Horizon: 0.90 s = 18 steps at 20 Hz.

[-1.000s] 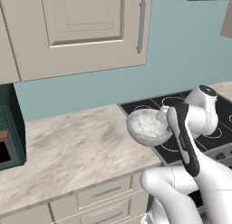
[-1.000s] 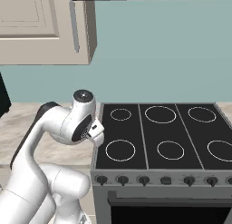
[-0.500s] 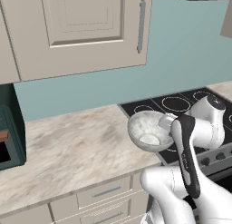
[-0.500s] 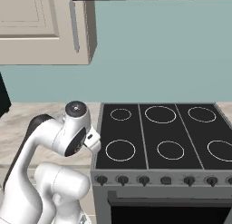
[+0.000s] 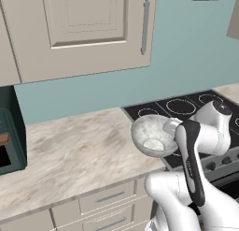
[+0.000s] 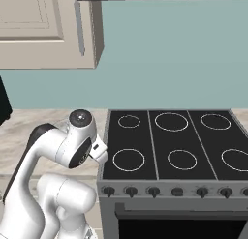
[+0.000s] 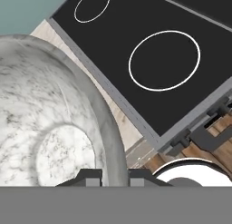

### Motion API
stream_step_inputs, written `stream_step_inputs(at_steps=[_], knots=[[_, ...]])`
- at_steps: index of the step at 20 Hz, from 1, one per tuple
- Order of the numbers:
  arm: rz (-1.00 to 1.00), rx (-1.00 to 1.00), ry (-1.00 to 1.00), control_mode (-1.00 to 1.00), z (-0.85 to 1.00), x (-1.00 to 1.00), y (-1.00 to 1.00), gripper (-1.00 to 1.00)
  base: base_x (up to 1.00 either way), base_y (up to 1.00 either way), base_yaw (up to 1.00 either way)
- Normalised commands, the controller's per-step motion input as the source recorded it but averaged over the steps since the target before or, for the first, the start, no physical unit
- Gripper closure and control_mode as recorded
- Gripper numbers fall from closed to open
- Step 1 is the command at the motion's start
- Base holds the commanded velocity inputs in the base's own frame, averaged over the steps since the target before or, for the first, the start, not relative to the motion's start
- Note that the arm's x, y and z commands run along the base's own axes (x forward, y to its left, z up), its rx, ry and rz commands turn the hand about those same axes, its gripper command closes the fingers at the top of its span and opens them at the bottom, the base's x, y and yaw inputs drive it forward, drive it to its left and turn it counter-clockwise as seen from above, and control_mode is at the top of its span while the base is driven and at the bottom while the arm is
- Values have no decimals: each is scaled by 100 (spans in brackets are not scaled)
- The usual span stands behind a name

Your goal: Pick the cup and bowl from the counter and place them on the counter next to the sink.

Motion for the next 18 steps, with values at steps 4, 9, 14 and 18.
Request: stream_step_inputs(at_steps=[4,9,14,18], knots=[[0,0,0,100,0,0,0,100,-95,-17,0],[0,0,0,100,0,0,0,100,-70,-12,-1],[0,0,0,100,0,0,0,100,13,0,-39],[0,0,0,100,0,0,0,100,28,-10,-78]])
